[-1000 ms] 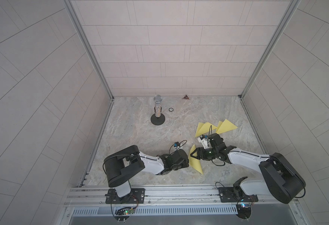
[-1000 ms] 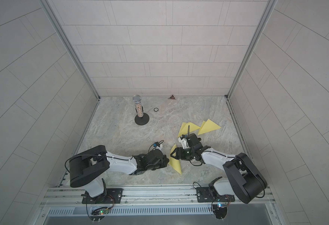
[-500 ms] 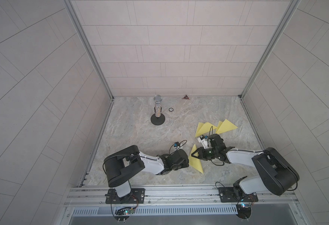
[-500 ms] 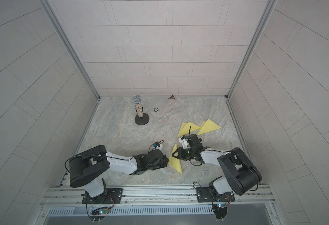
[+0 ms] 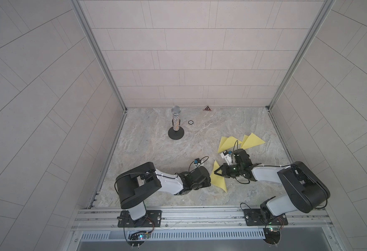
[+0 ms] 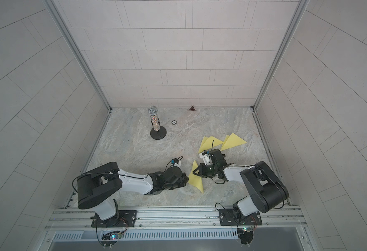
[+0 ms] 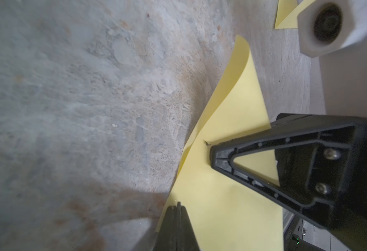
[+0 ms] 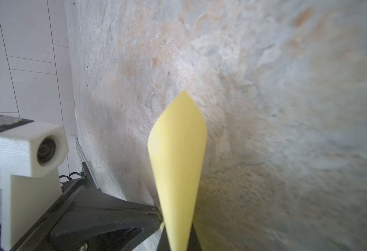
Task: Fold the square paper diagonally
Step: Fold the paper at the center of the board.
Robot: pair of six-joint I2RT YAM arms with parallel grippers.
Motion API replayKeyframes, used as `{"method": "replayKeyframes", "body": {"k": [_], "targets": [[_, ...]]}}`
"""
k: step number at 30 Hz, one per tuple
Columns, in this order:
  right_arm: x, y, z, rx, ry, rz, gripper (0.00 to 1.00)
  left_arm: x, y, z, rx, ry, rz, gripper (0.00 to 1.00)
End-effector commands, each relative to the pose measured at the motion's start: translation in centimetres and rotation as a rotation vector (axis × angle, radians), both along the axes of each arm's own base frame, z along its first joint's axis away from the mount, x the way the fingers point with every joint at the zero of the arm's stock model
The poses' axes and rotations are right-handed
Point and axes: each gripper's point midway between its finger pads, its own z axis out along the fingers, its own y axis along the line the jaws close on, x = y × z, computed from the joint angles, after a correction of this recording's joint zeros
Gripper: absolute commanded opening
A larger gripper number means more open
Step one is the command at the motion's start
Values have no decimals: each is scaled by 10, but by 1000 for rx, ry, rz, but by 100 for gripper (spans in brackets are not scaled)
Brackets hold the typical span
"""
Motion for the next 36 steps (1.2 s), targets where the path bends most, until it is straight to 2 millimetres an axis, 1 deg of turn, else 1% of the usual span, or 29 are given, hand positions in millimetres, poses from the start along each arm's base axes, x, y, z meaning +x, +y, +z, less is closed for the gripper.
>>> {"method": "replayKeyframes", "body": {"k": [1,3,4,6,7,8,9,15,19,23,25,26,29,30,35,36], "targets": [[0,1,-1,12,-9,10,0,-26,49,-51,245,100,-20,0],[0,1,0,14,-14,11,0,-26,49,-51,246,101,-20,0],[0,1,-1,12,-14,9,3,-26,48,-51,244,100,-21,0],[2,0,0,9,-21,5,21,-26,49,-52,247,101,-22,0],[4,1,2,10,-28,7,28,-26,49,-52,248,101,-22,0],[6,2,3,11,-33,7,33,-26,49,-52,249,103,-20,0],[8,3,4,12,-39,7,35,-26,50,-52,250,102,-21,0],[21,8,4,24,-69,11,35,-27,50,-53,251,105,-22,0],[26,10,3,28,-90,23,36,-27,50,-53,251,106,-24,0],[32,9,7,23,-117,31,35,-28,50,-54,251,108,-24,0],[35,8,10,17,-131,29,31,-28,51,-54,252,108,-23,0],[36,7,11,16,-135,25,26,-28,51,-54,253,108,-22,0],[39,6,13,17,-140,21,5,-28,50,-54,249,107,-23,0],[39,7,13,18,-141,24,0,-28,50,-54,251,109,-23,0],[42,8,16,23,-144,28,1,-29,50,-54,250,109,-25,0],[43,8,17,20,-146,26,12,-28,51,-53,250,107,-24,0]]}}
